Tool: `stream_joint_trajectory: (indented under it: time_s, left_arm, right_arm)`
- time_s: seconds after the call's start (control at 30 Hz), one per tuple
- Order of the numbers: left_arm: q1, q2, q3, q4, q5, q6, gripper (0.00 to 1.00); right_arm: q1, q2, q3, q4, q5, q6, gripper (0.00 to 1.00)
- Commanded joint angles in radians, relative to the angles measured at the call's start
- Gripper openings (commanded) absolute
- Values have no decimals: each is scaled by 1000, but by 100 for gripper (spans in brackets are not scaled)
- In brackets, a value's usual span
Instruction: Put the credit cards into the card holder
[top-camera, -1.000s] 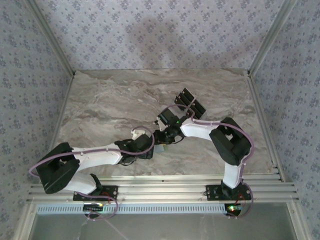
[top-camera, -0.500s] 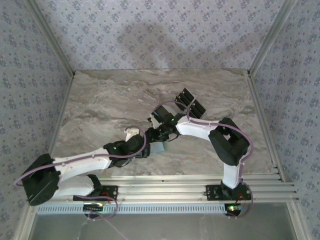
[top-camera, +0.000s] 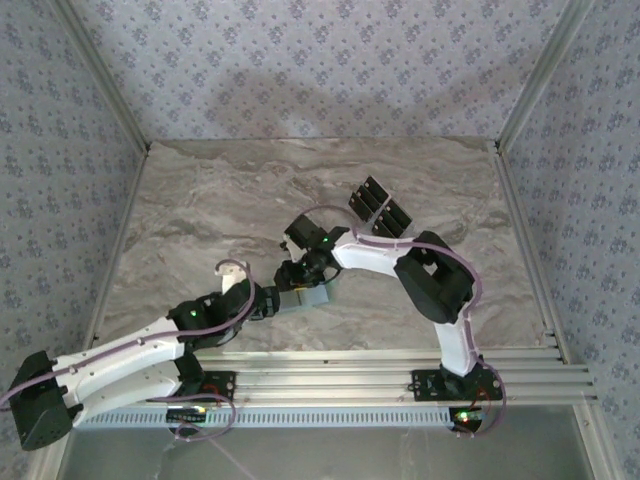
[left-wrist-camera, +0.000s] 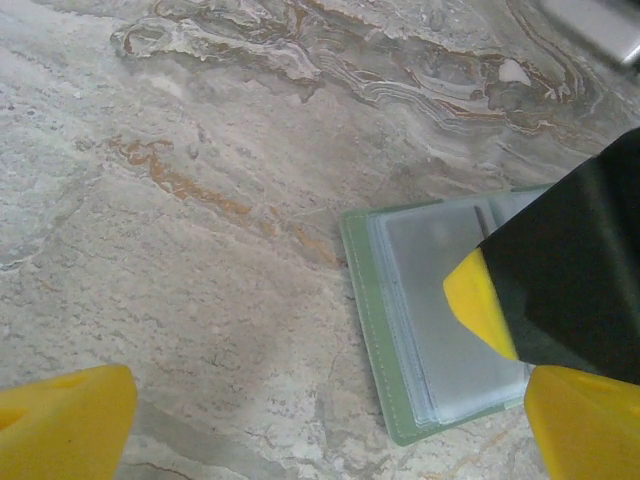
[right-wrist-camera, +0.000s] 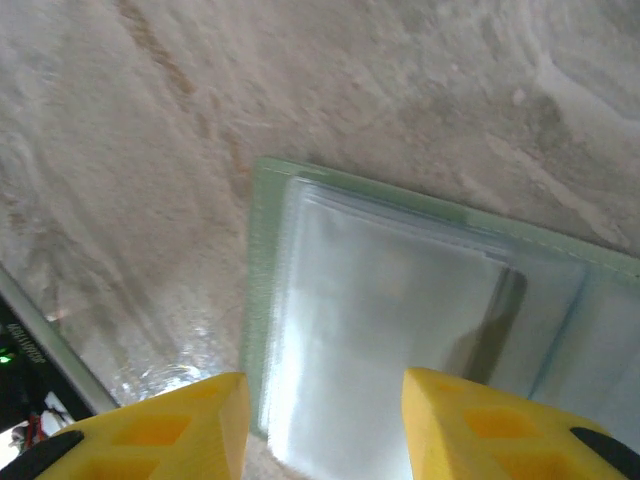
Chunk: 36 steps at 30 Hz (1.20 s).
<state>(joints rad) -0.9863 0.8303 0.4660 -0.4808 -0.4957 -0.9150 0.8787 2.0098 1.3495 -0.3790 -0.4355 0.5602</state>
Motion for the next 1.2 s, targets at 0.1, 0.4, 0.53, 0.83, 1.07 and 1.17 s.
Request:
stream_joint_trajectory:
  time_s: [0.1,0.4,0.53,0.83,1.07,1.17]
  left_arm:
    - [21,-5,-10,-57,-19,-48,100]
    - [116,88,-32,20,77,-30,100]
    - [158,160,-23,83,115,3,100]
    - [224,332,76,-11,68,-18,100]
    - [236,381,87,-41,23,-48,100]
    - [243,406,96,-42,21,-44,100]
  right_arm:
    - [5,34,45,-52,-30,-23,46]
    - [-79,-158,71,-139,34,-76,46]
    - [-171,-255,58,-217,148,-139,46]
    - [-340,-354,39,-369,439,-275,46]
    - [-362,-296,81,-409,578,-336,46]
    - [-362,-264,97,-421,624,-360,46]
